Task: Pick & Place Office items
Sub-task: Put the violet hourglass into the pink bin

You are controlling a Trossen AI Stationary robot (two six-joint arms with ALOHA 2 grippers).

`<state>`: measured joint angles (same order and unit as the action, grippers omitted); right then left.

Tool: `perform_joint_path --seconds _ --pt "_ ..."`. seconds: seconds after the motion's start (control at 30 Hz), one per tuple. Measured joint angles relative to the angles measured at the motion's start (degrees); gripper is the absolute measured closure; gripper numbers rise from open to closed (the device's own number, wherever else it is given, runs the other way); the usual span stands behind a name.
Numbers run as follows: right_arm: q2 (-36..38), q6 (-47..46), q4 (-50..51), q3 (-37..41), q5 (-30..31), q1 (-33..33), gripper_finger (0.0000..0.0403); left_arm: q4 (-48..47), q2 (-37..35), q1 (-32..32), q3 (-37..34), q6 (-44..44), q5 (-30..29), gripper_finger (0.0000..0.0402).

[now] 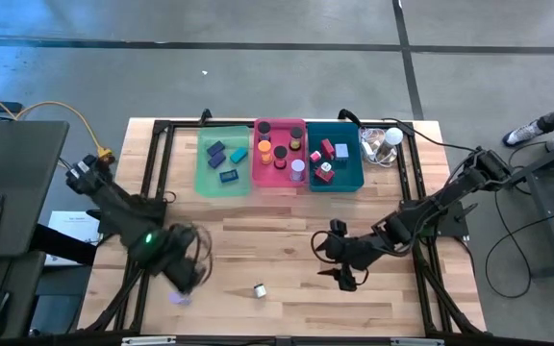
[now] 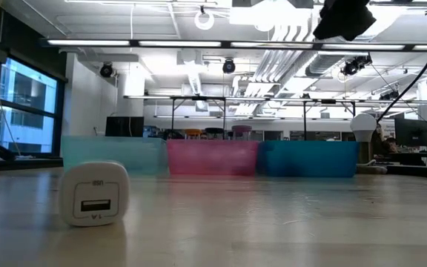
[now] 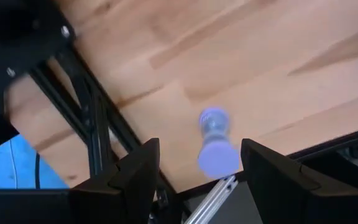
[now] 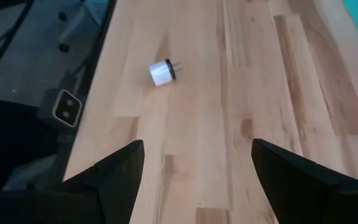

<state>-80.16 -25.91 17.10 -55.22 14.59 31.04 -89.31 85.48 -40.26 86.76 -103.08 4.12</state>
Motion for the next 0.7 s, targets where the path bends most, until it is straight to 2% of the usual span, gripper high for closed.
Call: perform_joint_path --seconds 0.17,0.33,0.7 --pt "0.0 0.1 -1.6 0.0 0.0 0.3 0.0117 3.2 3.0 -8.0 0.0 -7.6 -2.9 0.0184" --pt "0.0 0.2 -2.8 0.0 0.0 0.2 0.0117 6.4 5.6 -10.5 0.0 -10.8 -3.0 0.0184" --pt "0.0 -1.1 -2.9 0.0 0.0 0.3 0.0117 10.3 9.1 -10.7 0.0 -4.7 -3.3 0.0184"
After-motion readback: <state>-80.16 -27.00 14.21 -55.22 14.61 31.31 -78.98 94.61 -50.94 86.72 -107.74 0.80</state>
